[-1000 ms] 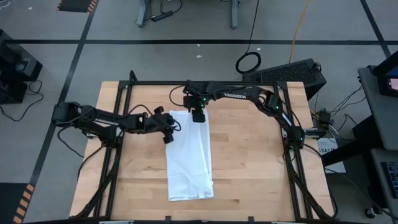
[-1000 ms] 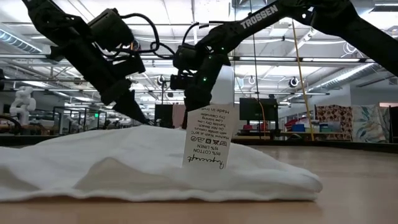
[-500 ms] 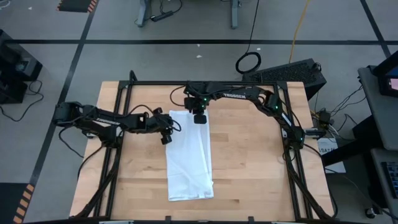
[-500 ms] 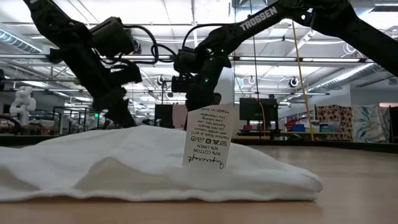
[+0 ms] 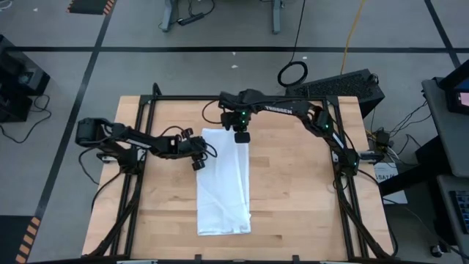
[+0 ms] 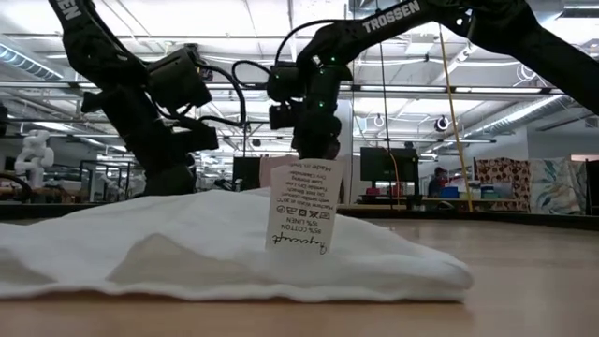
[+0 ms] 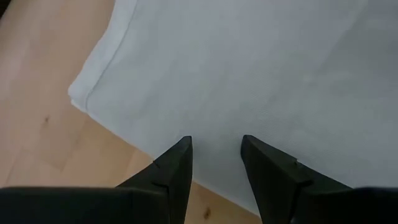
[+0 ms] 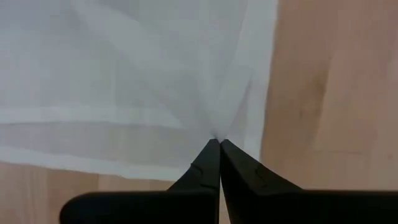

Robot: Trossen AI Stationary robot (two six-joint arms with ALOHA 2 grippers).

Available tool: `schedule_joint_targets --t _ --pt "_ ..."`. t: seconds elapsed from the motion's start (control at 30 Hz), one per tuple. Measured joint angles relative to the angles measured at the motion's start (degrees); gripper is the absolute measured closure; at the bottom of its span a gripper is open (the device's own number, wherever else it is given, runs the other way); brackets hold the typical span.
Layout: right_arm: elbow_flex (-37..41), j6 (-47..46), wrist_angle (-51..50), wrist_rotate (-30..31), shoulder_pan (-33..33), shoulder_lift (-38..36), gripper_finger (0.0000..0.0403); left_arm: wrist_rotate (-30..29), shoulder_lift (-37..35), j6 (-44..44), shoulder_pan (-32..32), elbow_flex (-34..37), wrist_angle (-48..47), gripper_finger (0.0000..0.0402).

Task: Roll napkin
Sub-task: Fold the white table napkin

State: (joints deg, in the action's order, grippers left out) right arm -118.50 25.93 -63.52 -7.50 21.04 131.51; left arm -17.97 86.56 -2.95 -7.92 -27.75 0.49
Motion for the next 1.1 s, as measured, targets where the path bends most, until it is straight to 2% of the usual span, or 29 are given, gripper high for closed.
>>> schedule_joint_targets --t 0.1,0.17,0.27,0.37,0.53,0.73,0.87,1.1 --pt "-0.2 -0.2 -0.7 -1.3 0.0 0.0 0.0399 -0.6 1.1 0.1 0.0 -0.1 -0.3 0.0250" --pt "-0.2 -1.1 -3.0 -5.3 0.0 0.0 0.0393 -1.6 1.4 1.0 0.0 -0.1 -1.6 0.0250" --pt "0.9 -4.0 -5.2 -11.6 -0.3 -0.1 0.0385 -2.8 1.5 6.7 0.0 -0.2 -3.0 0.0250" --pt "3.7 -6.5 -6.0 -10.4 -1.5 0.0 0.0381 -2.5 1.6 11.5 -1.4 0.0 -1.4 0.0250" --pt "8.8 -7.3 -4.5 -7.7 -2.5 0.0 0.0380 3.6 1.5 19.6 -4.6 0.0 -0.5 0.0257" --pt "14.2 -11.3 -1.4 -7.7 -2.1 -1.0 0.0380 13.9 1.5 28.5 -5.2 0.0 1.0 0.0311" --pt "21.4 -16.0 6.3 -7.7 -3.2 -4.3 0.0380 10.8 1.9 29.9 -6.0 0.3 3.5 0.0343" --pt "38.0 -28.0 31.1 -6.4 -9.9 -11.9 0.0380 12.8 2.0 44.2 -9.9 0.5 6.1 0.0361"
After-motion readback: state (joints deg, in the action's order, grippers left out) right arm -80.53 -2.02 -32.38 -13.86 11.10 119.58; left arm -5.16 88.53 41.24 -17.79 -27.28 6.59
